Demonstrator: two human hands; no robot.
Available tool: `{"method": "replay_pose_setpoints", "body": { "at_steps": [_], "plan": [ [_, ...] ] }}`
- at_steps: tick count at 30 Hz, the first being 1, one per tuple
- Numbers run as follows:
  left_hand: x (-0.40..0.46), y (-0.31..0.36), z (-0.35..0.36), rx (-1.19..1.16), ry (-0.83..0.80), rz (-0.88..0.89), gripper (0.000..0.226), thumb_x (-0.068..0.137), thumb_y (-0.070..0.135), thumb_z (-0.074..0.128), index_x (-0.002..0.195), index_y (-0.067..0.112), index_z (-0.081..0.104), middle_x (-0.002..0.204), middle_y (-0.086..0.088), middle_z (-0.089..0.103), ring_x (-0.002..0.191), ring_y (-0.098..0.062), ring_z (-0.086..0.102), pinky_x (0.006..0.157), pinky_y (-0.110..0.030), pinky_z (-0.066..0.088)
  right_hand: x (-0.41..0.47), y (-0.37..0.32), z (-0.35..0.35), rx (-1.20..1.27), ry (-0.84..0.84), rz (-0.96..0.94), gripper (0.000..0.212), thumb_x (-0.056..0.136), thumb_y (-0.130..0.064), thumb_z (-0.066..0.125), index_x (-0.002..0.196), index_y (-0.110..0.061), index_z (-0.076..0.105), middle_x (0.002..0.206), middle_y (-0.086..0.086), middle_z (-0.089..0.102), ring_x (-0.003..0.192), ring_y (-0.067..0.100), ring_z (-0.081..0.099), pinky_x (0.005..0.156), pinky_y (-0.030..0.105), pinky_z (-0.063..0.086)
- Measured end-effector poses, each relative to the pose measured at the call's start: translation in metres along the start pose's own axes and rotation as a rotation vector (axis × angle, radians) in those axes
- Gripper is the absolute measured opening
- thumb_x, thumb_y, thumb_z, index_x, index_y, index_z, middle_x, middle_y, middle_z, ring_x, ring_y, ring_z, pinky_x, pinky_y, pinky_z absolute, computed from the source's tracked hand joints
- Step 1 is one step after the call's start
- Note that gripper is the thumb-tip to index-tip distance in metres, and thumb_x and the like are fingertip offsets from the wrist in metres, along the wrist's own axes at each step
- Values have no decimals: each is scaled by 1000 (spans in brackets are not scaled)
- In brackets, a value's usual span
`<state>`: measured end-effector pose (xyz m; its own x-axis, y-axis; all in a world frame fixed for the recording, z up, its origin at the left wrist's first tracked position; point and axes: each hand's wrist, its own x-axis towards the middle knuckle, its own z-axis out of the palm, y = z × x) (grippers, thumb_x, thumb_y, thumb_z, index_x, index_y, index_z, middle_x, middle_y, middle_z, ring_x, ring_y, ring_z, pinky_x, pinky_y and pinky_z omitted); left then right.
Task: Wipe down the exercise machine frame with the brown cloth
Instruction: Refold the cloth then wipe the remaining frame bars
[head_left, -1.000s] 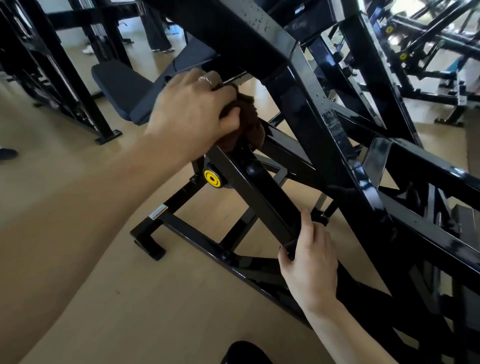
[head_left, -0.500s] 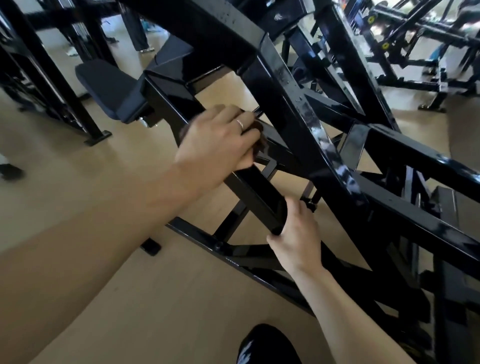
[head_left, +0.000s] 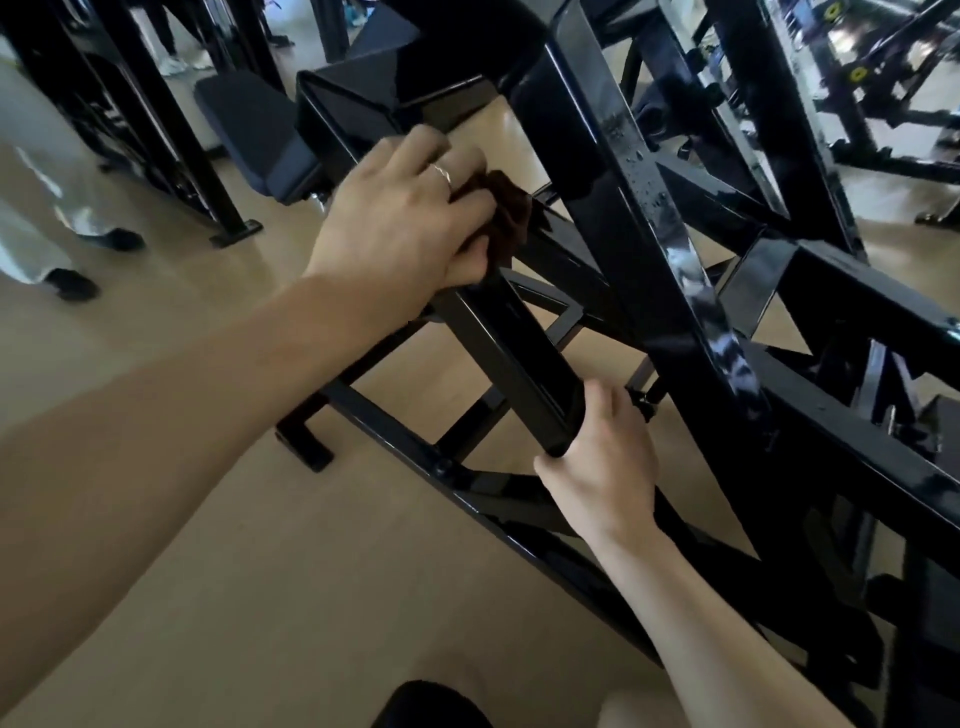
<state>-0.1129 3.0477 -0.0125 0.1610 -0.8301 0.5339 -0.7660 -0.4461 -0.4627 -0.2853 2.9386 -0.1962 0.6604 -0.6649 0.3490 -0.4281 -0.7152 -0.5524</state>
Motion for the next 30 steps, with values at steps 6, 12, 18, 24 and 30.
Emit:
{"method": "replay_pose_setpoints", "body": {
  "at_steps": [6,12,18,24,30],
  "plan": [
    [5,5,-4,54,-18,13,51,106,34,29,106,9,74,121,-14,66,115,-39,59,99,-49,46,1,4,-2,38,-48,-6,74,65,-22,92,123,-20,45,117,4,56,104,27,59,85,43,58],
    [-9,17,5,57,179,-43,24,96,22,55,92,8,74,113,-12,71,102,-37,66,87,-44,53,3,6,-7,45,-94,-22,71,66,-21,90,122,-17,46,116,5,56,103,28,56,82,43,55],
    [-26,21,24,-52,354,-135,15,93,19,64,89,5,69,113,-16,70,100,-35,57,78,-45,52,3,11,0,28,-71,-40,75,63,-27,91,122,-20,46,114,4,58,101,27,58,76,42,56],
    [-49,29,40,-219,457,-268,9,88,12,68,88,3,64,116,-18,61,93,-34,49,71,-41,47,3,13,4,60,-50,-23,76,58,-29,91,120,-23,49,111,-3,57,100,21,57,73,36,54],
    [-61,31,73,-510,498,-424,22,88,25,63,105,19,51,122,5,47,103,-19,50,84,-27,40,0,9,3,4,-42,25,80,56,-32,95,122,-23,50,110,-4,57,97,17,58,75,31,53]
  ]
}}
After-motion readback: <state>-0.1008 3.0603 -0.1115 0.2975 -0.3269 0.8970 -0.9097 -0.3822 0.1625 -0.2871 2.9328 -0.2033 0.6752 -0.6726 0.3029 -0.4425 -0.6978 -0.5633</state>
